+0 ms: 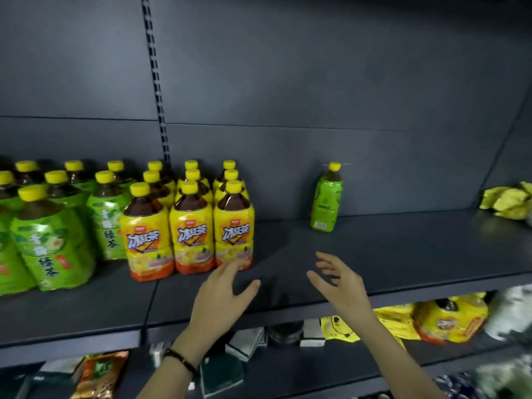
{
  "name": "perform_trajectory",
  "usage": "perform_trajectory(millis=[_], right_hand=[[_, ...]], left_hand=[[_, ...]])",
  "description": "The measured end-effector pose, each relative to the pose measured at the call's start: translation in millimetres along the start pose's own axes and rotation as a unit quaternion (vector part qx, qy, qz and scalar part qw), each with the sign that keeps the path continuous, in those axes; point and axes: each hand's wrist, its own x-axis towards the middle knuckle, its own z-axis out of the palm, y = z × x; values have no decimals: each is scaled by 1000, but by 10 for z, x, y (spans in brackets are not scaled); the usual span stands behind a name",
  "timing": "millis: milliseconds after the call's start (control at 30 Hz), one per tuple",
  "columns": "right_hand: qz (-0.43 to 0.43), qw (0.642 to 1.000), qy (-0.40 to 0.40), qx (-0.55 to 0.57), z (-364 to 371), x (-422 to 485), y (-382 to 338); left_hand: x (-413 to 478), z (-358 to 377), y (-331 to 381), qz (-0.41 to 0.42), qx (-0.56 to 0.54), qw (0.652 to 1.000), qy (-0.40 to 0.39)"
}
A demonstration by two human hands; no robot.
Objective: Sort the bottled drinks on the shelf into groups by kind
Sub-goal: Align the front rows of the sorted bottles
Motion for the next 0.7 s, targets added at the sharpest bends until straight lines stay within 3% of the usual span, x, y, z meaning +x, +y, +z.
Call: perform_trajectory(millis=[267,433,700], right_hand=[[29,999,36,12,-466,808,588],[51,998,32,6,-689,1557,883],[82,990,32,110,-906,2394,1030]], left_hand=[[1033,922,413,-3,-67,998,-18],[1945,1443,682,-32,-173,984,-5],[2838,2011,1065,-61,-223,973,-9]])
